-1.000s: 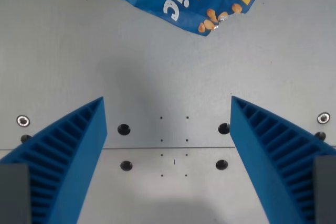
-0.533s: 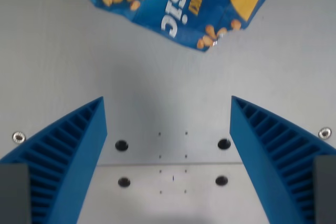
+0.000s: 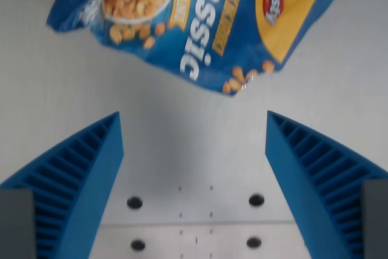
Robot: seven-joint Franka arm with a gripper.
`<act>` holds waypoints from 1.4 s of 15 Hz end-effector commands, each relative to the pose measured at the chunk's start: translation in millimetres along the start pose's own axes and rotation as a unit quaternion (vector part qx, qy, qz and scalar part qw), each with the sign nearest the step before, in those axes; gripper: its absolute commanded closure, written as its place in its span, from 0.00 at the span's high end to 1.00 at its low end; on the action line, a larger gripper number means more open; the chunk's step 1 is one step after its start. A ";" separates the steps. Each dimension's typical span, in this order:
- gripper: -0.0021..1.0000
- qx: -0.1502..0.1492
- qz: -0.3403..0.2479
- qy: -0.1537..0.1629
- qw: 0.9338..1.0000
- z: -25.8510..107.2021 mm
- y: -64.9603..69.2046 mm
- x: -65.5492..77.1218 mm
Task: Move above the blue bag
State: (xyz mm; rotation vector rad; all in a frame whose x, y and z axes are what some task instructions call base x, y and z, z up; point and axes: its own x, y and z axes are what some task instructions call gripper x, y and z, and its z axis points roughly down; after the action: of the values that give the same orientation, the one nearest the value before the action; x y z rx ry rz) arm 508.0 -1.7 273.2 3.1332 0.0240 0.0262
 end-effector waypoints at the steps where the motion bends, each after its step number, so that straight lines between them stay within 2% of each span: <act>1: 1.00 0.007 -0.009 -0.007 1.000 7.1 6.1 15.4; 12: 1.00 0.015 -0.009 0.000 1.000 46.5 14.9 54.4; 21: 1.00 0.018 -0.008 0.001 1.000 67.4 19.4 74.9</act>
State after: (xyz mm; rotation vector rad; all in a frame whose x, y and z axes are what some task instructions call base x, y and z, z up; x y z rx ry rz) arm 576.4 -17.5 207.9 3.1212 0.0237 0.0438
